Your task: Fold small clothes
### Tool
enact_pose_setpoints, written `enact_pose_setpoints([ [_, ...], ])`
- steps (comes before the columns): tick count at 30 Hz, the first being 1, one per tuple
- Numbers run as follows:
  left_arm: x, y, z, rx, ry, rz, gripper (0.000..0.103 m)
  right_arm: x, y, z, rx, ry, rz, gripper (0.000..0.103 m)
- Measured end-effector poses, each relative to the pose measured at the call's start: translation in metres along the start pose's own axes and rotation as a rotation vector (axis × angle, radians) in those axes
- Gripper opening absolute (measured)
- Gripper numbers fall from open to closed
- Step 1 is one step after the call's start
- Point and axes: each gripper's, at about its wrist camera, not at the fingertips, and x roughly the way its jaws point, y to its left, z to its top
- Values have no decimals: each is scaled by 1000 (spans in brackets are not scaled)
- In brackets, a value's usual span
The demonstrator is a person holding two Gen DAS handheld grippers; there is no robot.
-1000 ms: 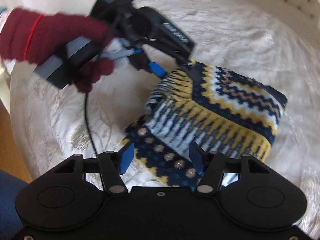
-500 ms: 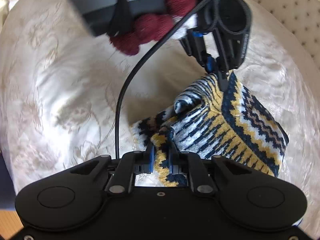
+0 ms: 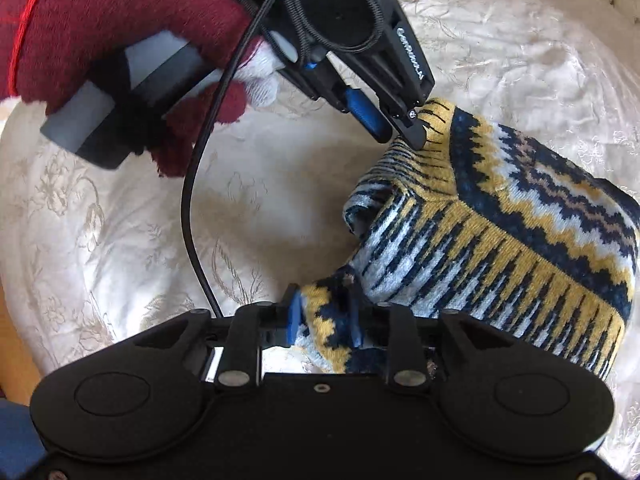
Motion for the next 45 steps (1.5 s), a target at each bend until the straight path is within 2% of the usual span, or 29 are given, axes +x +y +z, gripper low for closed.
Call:
enact_pose_setpoints([
  [2,-14,-6,0,22,-44,9,42,-12,-8,2,32,-28,14,57],
  [6,-35,-29,1,83,-106,8,51,-38,-33,2,145,-97,26,63],
  [8,-40,-45,-1,110,-127,0,54,-52,-50,0,228,-143,18,72],
  [11,-39,-68,-7,150,-141,-13,61,-64,-77,2,326,-192,-20,74],
  [14,-31,-85,-16,169,-140,3,61,-71,-108,-1,399,-218,-67,76],
  [18,-10,-95,-31,136,-89,22,62,-74,-144,-5,460,-234,-100,76],
  [20,3,-97,-39,138,-73,33,62,-74,-160,-3,465,-241,-97,76],
  [23,30,-92,-49,139,-8,116,62,-76,-173,-3,452,-248,-75,77],
  [25,39,-88,-52,133,-5,153,63,-71,-180,0,448,-249,-46,77],
  [34,49,-85,-47,51,-4,172,71,-28,-191,5,395,-192,113,83],
  [38,53,-90,-48,43,-5,198,72,4,-201,-3,408,-134,144,84],
  [40,56,-93,-47,32,-9,225,72,11,-201,-2,372,-113,144,84],
  [45,57,-96,-48,11,-28,253,73,16,-208,-4,366,-119,174,84],
])
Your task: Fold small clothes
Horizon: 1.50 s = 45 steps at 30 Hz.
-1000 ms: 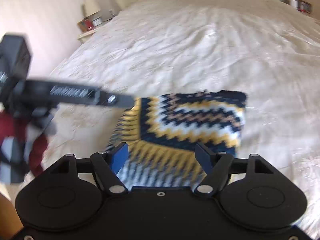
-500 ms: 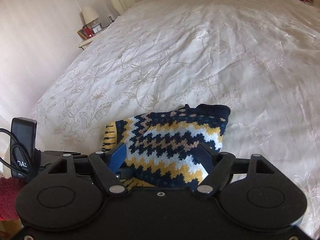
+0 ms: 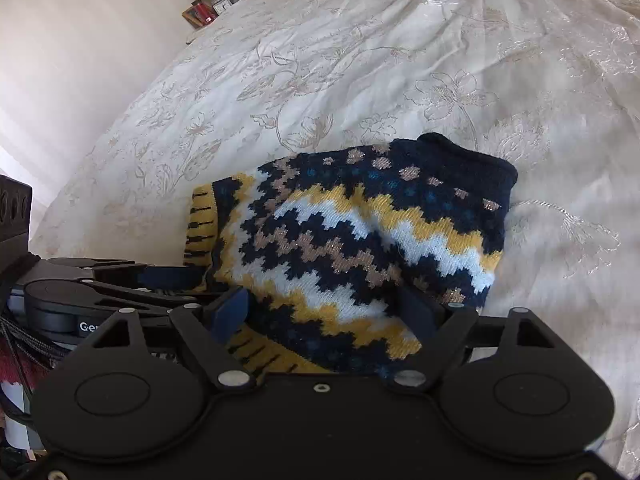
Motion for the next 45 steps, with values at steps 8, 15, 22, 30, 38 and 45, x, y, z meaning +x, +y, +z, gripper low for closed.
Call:
enact_pose_setpoints([
  [8,4,-9,3,-9,14,45,79,-4,-22,0,122,-16,89,84],
  [15,6,-11,7,-14,43,63,80,-1,-42,2,222,-16,177,83],
  [22,11,-13,12,-20,66,81,85,3,-71,1,341,-26,235,58],
  [30,10,-15,8,-32,38,88,87,2,-99,-7,445,-25,285,24],
  [38,4,-15,0,-32,-13,78,87,-24,-64,1,253,-62,265,75],
  [45,-2,-8,-4,-27,-47,26,88,-53,-31,-9,153,-106,140,87],
])
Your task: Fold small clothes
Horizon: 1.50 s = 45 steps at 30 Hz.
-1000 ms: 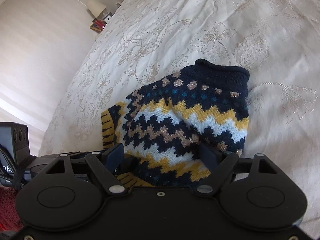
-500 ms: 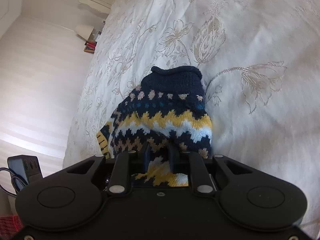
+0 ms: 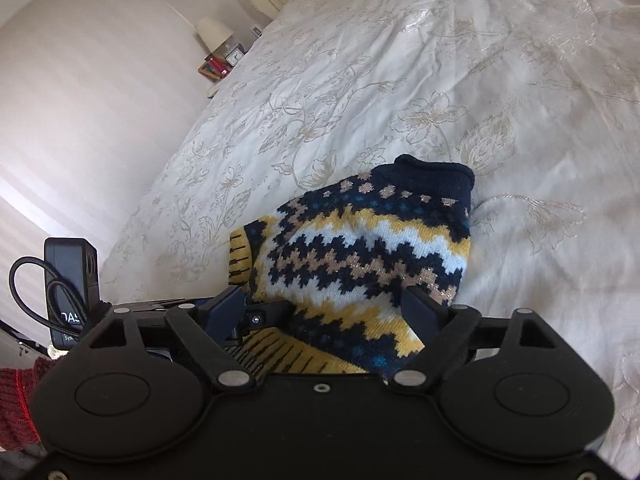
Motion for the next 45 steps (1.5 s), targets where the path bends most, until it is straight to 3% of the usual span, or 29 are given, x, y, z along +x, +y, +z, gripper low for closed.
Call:
enact_pose_setpoints([
  [4,-6,3,-3,25,-16,-35,88,-17,7,-8,19,-29,-86,89],
  [8,-21,5,-7,50,-11,-57,88,-30,12,-17,54,-35,-145,99],
  [17,-56,33,-33,-37,6,-83,88,-31,18,-29,102,-22,-223,101],
  [23,-51,51,-49,-105,72,-119,88,-20,16,-23,142,-2,-228,102],
  [28,-34,48,-56,-131,146,-207,88,-2,13,-19,156,42,-217,102],
  [37,-11,41,-49,-157,233,-246,87,21,2,-34,199,131,-176,102],
  [39,-10,42,-48,-167,244,-269,79,23,-1,-35,210,145,-153,102],
  [40,-9,43,-48,-178,249,-285,71,25,-2,-36,220,154,-138,102],
  [42,-9,46,-49,-222,257,-316,58,28,-5,-35,243,188,-108,87],
  [43,-9,46,-51,-248,261,-320,48,30,-5,-34,241,209,-102,64],
  [45,-10,40,-56,-276,263,-324,46,28,-1,-28,178,243,-116,59],
])
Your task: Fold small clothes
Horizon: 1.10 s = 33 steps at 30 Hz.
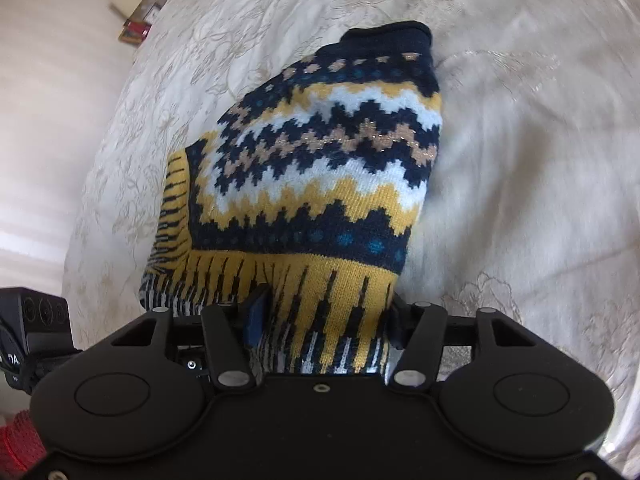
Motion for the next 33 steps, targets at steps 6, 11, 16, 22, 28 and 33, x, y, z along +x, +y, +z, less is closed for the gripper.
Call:
enact_pose_setpoints([
  [6,14,-31,-29,17,54,-44,45,-32,7,7,-159,72,-64,55],
  [11,8,-32,-41,65,20,48,51,-34,8,0,-226,66,-176,73],
  [16,-35,-45,-49,211,-109,187,71,-61,29,-14,-297,-60,-250,102],
  [22,-75,-62,-53,326,-233,307,102,-90,58,-40,-297,-223,-303,102],
  [28,-107,-85,-55,383,-293,378,102,-106,88,-67,-277,-339,-382,102],
  [33,-127,-112,-62,436,-347,428,101,-123,107,-81,-267,-387,-358,102],
])
